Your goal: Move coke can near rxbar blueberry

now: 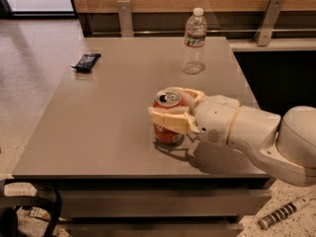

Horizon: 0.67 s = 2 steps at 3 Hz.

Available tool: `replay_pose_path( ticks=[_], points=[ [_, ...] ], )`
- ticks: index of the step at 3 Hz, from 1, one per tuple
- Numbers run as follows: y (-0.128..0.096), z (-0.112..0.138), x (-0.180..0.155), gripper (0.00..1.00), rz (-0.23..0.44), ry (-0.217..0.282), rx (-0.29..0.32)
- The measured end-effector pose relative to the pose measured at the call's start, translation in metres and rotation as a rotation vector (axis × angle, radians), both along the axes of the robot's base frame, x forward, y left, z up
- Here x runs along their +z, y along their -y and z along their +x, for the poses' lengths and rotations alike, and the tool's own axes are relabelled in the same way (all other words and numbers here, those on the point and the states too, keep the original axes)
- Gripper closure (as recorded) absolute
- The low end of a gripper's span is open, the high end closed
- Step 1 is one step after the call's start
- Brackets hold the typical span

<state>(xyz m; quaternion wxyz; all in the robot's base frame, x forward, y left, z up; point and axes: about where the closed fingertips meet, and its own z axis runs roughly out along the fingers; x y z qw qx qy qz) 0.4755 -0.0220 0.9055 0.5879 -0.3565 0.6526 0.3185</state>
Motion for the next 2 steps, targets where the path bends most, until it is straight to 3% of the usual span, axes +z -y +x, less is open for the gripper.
replay_pose_path(
  ticks=[1, 2],
  points=[
    [-0.005, 0.015, 0.021, 1.00, -0.023, 0.002, -0.004],
    [-0.019, 0.045, 0.065, 1.00, -0.056, 0.012, -0.044]
  ],
)
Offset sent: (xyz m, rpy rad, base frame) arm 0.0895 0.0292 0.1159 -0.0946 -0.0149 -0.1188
